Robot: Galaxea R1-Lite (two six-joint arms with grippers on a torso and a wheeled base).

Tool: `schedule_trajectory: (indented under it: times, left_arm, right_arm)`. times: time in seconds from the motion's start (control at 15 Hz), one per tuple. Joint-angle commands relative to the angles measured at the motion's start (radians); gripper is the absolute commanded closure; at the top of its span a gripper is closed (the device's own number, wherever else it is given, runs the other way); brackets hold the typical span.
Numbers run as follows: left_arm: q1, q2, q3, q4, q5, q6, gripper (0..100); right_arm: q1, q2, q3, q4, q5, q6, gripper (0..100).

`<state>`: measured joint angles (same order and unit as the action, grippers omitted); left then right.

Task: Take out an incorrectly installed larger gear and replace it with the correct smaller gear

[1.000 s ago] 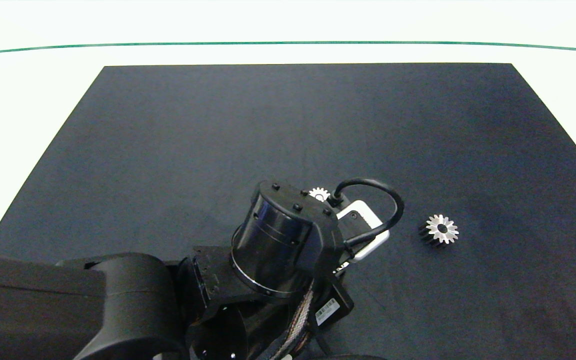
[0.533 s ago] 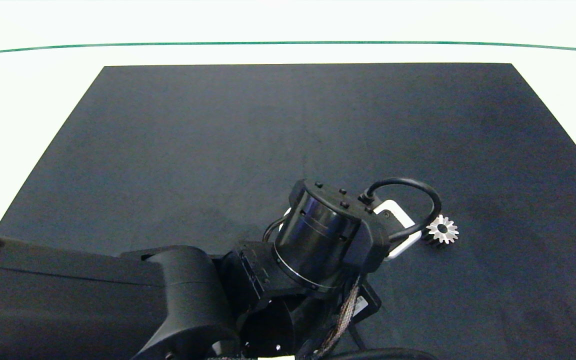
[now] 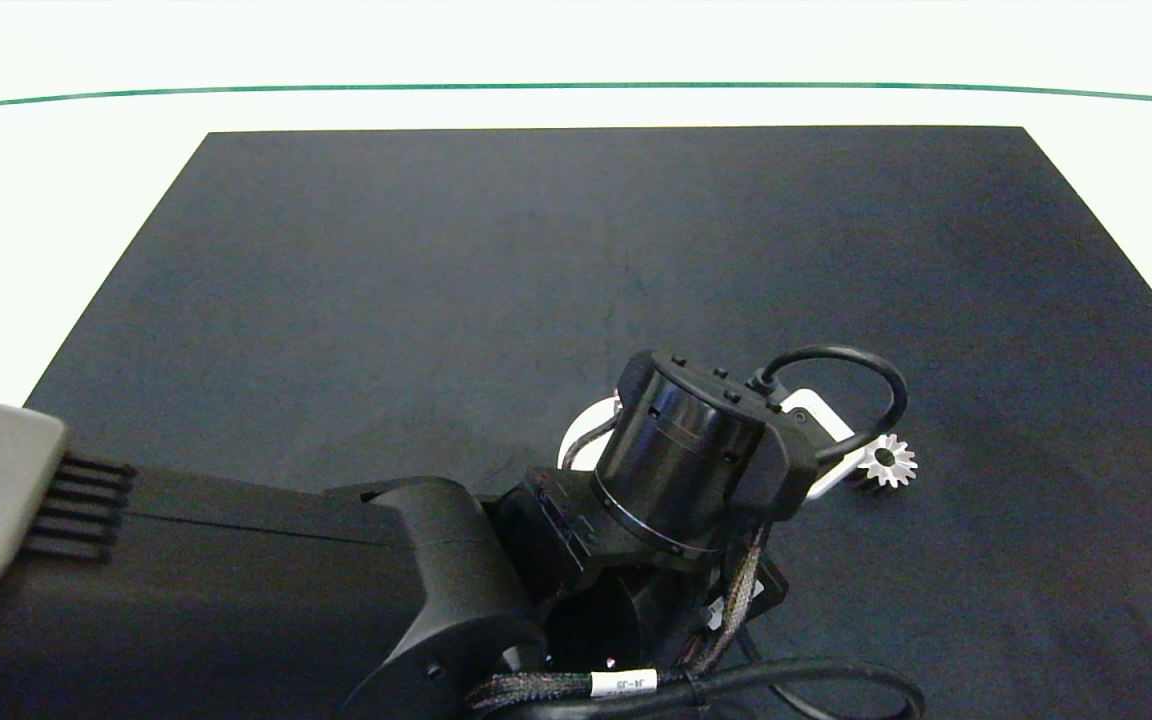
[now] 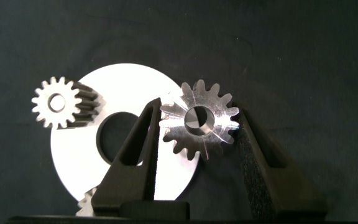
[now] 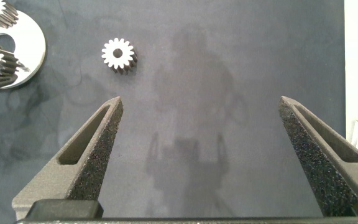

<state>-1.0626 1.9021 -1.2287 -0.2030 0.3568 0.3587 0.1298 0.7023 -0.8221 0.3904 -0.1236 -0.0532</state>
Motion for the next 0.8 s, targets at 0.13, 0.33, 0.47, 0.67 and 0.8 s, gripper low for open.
schedule_trajectory:
  times: [0.13, 0.33, 0.47, 0.67, 0.8]
  left_arm:
    - [0.001, 0.023, -0.005, -0.004, 0.002, 0.002, 81]
    - [0.007, 0.041, -0.021, -0.004, 0.002, 0.003, 81]
    - [0.021, 0.052, -0.028, -0.004, 0.002, 0.005, 81]
    - [0.035, 0.058, -0.026, -0.006, 0.002, 0.011, 81]
    - [0.044, 0.058, -0.028, -0.006, 0.002, 0.016, 81]
  right_arm:
    - [0.001, -0.003, 0.001, 0.008, -0.001, 0.0, 0]
    - [0.001, -0.004, 0.003, 0.008, 0.001, 0.0, 0]
    - [0.002, -0.004, 0.003, 0.008, 0.001, 0.0, 0]
    - [0.002, -0.006, 0.003, 0.008, 0.001, 0.0, 0]
    - [0.002, -0.006, 0.006, 0.008, 0.001, 0.0, 0]
